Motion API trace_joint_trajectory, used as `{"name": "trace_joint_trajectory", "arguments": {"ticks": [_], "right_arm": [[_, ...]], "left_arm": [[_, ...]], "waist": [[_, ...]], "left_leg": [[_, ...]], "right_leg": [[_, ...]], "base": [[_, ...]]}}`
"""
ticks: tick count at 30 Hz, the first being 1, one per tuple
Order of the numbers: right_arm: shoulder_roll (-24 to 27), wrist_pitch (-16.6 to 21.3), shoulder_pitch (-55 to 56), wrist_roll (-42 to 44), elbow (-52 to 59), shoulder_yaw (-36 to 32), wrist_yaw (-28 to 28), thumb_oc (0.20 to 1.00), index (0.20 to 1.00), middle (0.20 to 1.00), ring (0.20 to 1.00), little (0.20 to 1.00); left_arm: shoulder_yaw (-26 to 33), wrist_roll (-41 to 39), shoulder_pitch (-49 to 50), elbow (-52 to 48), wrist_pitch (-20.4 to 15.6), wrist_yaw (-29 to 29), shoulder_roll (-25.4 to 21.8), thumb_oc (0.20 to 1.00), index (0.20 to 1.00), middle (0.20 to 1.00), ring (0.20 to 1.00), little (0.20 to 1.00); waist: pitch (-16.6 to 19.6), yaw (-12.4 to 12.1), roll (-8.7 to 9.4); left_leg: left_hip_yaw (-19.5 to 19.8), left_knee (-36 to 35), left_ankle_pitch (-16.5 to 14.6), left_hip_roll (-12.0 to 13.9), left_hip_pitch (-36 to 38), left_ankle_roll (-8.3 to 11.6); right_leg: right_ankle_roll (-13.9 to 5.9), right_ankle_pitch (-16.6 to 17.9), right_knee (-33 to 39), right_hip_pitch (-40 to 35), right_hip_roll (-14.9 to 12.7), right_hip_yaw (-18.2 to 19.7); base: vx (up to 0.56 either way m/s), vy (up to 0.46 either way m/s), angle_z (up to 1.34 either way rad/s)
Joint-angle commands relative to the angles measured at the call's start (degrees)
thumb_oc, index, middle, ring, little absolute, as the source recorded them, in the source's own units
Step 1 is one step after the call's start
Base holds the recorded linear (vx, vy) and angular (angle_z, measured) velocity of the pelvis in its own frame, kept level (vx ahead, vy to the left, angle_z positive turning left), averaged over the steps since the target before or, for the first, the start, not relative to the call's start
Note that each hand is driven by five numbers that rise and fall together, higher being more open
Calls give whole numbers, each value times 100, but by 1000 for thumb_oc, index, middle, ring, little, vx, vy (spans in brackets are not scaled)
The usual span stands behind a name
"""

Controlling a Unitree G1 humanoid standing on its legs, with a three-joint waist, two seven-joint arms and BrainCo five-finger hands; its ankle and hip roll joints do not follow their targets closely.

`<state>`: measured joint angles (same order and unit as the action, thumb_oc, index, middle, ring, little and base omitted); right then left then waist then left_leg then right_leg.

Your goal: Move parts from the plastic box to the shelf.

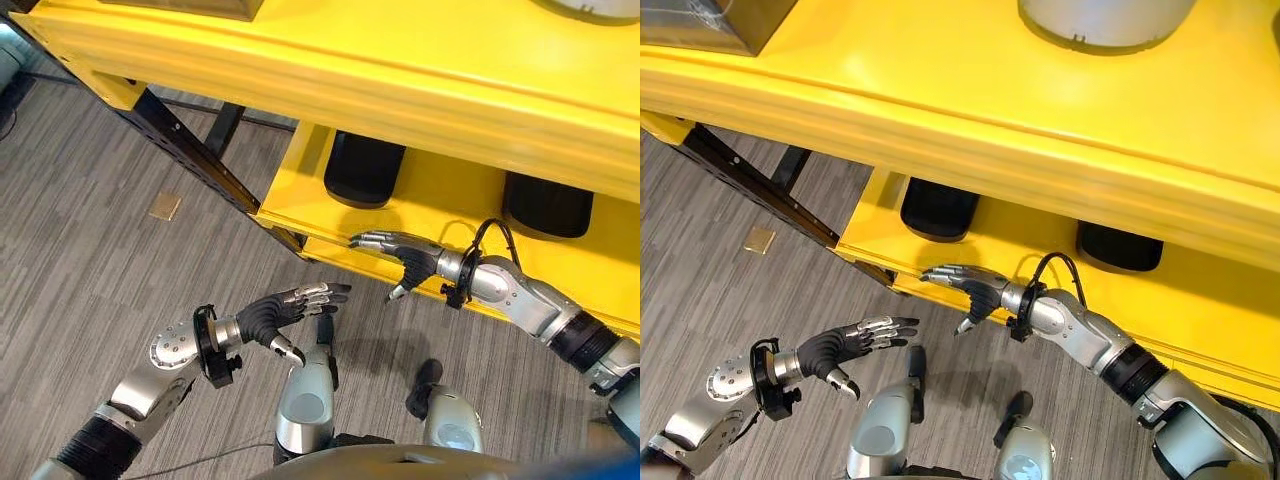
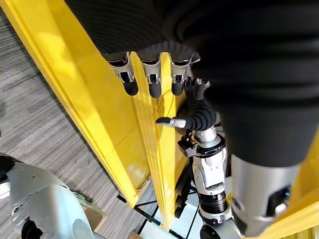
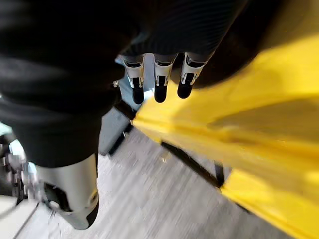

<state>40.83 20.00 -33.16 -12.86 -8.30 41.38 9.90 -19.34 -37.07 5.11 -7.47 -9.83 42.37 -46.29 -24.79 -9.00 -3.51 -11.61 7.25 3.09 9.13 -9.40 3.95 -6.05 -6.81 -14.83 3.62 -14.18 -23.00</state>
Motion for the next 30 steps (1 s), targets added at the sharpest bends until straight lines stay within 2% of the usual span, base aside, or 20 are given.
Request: {"name": "trace_joint_trajectory", "arguments": {"ticks": [1,6,7,12,16,17,30], "right_arm": [[-95,398,-261,9,348,178,-290,1000,1000,1000,1000,1000],[-214,-43,-715,176,552,451,-516,1000,1000,1000,1000,1000],[-309,-130,-781,119,481,533,-643,1000,1000,1000,1000,1000],[-555,-366,-943,1,295,693,-729,1000,1000,1000,1000,1000],[-811,-595,-1066,-309,-18,797,-1164,1000,1000,1000,1000,1000],[-904,-765,-1108,-364,-122,789,-1365,1000,1000,1000,1000,1000],[-1232,-1314,-1419,-782,-609,749,-2112,1000,1000,1000,1000,1000]], "left_arm": [[-135,-293,26,-298,-232,17,-163,1000,1000,1000,1000,1000],[-481,-316,-312,-459,-130,-119,-161,1000,1000,1000,1000,1000],[-553,-324,-368,-485,-148,-300,-144,1000,1000,1000,1000,1000],[-698,-270,-552,-428,-81,-569,-51,1000,1000,1000,1000,1000],[-850,-246,-731,-385,-90,-579,7,1000,1000,1000,1000,1000],[-906,-223,-791,-401,-60,-591,44,1000,1000,1000,1000,1000],[-1230,-208,-1185,-421,38,-914,202,1000,1000,1000,1000,1000]], "waist": [[115,-13,57],[8,-41,-7],[-23,-53,-32],[-91,-77,-99],[-142,-118,-167],[-171,-120,-187],[-290,-127,-264]], "left_leg": [[-175,153,60,333,16,62],[-155,218,40,342,-80,61],[-131,258,26,330,-123,54],[-105,281,15,320,-162,46],[-48,299,10,280,-234,21],[-40,318,-3,260,-252,6],[32,408,3,238,-390,-22]], "right_leg": [[-94,-170,-518,4,-144,-20],[-65,-225,-642,105,-173,-30],[-51,-242,-688,151,-181,-30],[-49,-230,-750,245,-228,-28],[-33,-251,-883,370,-262,-33],[-22,-265,-948,418,-274,-35],[32,-335,-1253,641,-329,-21]], "base": [[17,23,5],[9,25,8],[4,37,1],[-7,37,2],[5,26,7],[8,14,7],[3,4,2]]}}
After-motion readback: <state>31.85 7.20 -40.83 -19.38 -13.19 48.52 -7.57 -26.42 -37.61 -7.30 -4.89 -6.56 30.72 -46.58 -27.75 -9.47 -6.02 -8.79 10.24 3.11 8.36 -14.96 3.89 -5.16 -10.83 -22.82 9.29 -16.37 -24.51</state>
